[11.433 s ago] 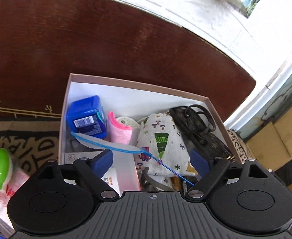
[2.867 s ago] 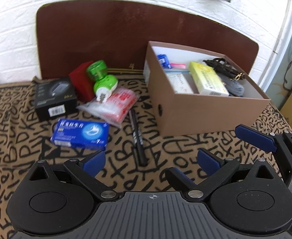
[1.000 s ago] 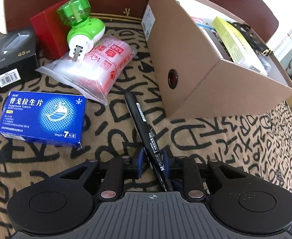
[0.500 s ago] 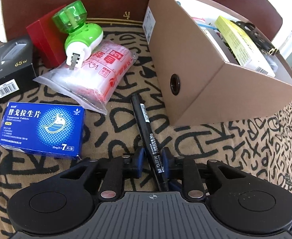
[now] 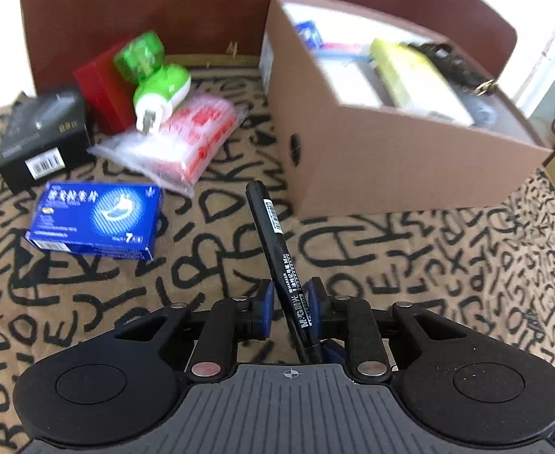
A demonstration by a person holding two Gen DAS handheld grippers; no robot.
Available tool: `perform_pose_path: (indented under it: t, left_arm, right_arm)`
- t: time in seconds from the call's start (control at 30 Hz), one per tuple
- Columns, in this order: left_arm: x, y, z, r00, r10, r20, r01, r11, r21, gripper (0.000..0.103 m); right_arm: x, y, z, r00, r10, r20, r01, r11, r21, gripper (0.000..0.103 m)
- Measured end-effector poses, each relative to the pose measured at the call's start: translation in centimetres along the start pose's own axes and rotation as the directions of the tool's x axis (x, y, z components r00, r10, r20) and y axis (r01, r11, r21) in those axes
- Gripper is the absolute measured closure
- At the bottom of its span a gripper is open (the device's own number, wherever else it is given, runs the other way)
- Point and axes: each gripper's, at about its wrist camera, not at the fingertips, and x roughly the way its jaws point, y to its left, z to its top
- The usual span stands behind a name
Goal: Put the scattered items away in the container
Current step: 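Lift the marker with the right gripper and place it into the cardboard box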
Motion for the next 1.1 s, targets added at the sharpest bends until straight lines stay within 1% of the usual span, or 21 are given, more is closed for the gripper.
perform_pose_path:
  t: [0.13, 0.23, 0.4, 0.53, 0.67, 0.7, 0.77, 0.8, 0.97, 1.1]
  left_arm:
    - [-2.6, -1.3, 0.6, 0.998, -0.017, 0.061, 0.017, 1.0, 0.006, 0.087]
    - [-4.5, -2.7, 1.7, 0.993, -0.029, 0.118, 0.026, 0.999, 0.032, 0.087]
    - [-6.0, -5.5, 4.8, 0.978, -0.088, 0.187, 0.074, 0.994, 0.084, 0.087]
    - [-5.7, -8.5, 7.6, 0.965, -0.14, 0.224, 0.11, 0.984, 0.142, 0.087]
    - [-4.2, -10.7, 10.5, 0.956, -0.197, 0.217, 0.164, 0.973, 0.16, 0.087]
    - [-3.6, -11.2, 11.2, 0.954, -0.212, 0.211, 0.181, 0.971, 0.158, 0.087]
    - [-2.3, -12.0, 12.6, 0.953, -0.234, 0.195, 0.206, 0.967, 0.151, 0.087]
    - [-1.6, -12.4, 13.2, 0.952, -0.241, 0.187, 0.214, 0.965, 0.153, 0.087]
    - [1.8, -14.0, 15.3, 0.952, -0.264, 0.157, 0.24, 0.958, 0.155, 0.087]
    - [4.2, -14.6, 16.2, 0.955, -0.264, 0.133, 0.241, 0.956, 0.164, 0.087]
  right_arm:
    - [-2.8, 0.0, 1.0, 0.997, -0.007, 0.073, 0.007, 1.0, -0.001, 0.081]
    - [-4.7, -0.5, 2.0, 0.99, -0.018, 0.141, 0.018, 1.0, 0.002, 0.081]
    - [-6.7, -2.3, 4.1, 0.965, -0.077, 0.25, 0.077, 0.997, 0.012, 0.081]
    - [-8.3, -4.8, 5.6, 0.939, -0.142, 0.313, 0.135, 0.99, 0.044, 0.081]
    - [-8.4, -6.7, 6.9, 0.916, -0.203, 0.346, 0.188, 0.979, 0.079, 0.081]
    - [-7.9, -8.1, 5.5, 0.911, -0.216, 0.352, 0.198, 0.976, 0.087, 0.081]
    - [-7.6, -9.4, 6.0, 0.903, -0.238, 0.357, 0.215, 0.971, 0.104, 0.081]
    - [-6.2, -10.5, 6.8, 0.901, -0.246, 0.356, 0.22, 0.969, 0.111, 0.081]
    - [-5.0, -12.9, 7.7, 0.894, -0.286, 0.345, 0.249, 0.957, 0.148, 0.081]
    - [-3.2, -15.1, 7.8, 0.898, -0.296, 0.325, 0.256, 0.953, 0.161, 0.081]
